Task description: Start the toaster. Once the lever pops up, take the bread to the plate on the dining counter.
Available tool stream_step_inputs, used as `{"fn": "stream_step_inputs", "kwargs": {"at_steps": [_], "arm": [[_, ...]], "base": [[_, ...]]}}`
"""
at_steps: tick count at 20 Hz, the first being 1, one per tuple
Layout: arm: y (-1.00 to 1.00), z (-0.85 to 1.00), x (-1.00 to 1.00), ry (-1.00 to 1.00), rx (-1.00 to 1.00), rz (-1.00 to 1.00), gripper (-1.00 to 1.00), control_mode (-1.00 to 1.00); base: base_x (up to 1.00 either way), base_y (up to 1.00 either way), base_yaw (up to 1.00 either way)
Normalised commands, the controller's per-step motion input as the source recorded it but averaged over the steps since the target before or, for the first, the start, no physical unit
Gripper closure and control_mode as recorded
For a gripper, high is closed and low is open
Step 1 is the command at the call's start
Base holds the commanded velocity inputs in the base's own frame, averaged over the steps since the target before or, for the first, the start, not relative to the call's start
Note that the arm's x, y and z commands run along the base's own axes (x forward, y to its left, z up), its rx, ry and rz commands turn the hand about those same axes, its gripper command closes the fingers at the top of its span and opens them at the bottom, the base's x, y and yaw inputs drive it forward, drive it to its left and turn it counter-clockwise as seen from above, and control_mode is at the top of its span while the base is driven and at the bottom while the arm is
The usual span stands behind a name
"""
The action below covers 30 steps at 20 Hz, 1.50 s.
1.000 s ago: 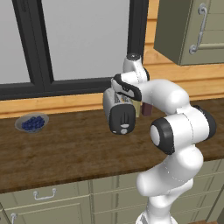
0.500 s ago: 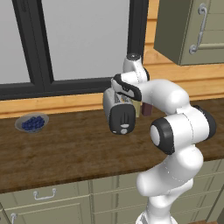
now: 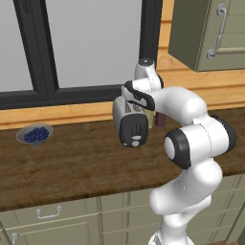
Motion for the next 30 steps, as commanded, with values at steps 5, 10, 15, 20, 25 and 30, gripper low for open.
{"fn": "stream_step_inputs", "kwargs": {"at_steps": [5, 10, 15, 20, 25, 30], "arm": [[0.0, 0.0, 0.0, 0.0, 0.0, 0.0, -1.0, -1.0], [0.0, 0.0, 0.0, 0.0, 0.0, 0.0, -1.0, -1.0], [0.0, 0.0, 0.0, 0.0, 0.0, 0.0, -1.0, -1.0], [0.0, 0.0, 0.0, 0.0, 0.0, 0.0, -1.0, -1.0], [0.0, 0.0, 0.0, 0.0, 0.0, 0.0, -1.0, -1.0], [0.0, 0.0, 0.0, 0.0, 0.0, 0.0, -1.0, -1.0]], "base": [[0.0, 0.0, 0.0], [0.0, 0.0, 0.0], [0.0, 0.0, 0.0], [0.0, 0.0, 0.0], [0.0, 0.0, 0.0], [0.0, 0.0, 0.0]]}}
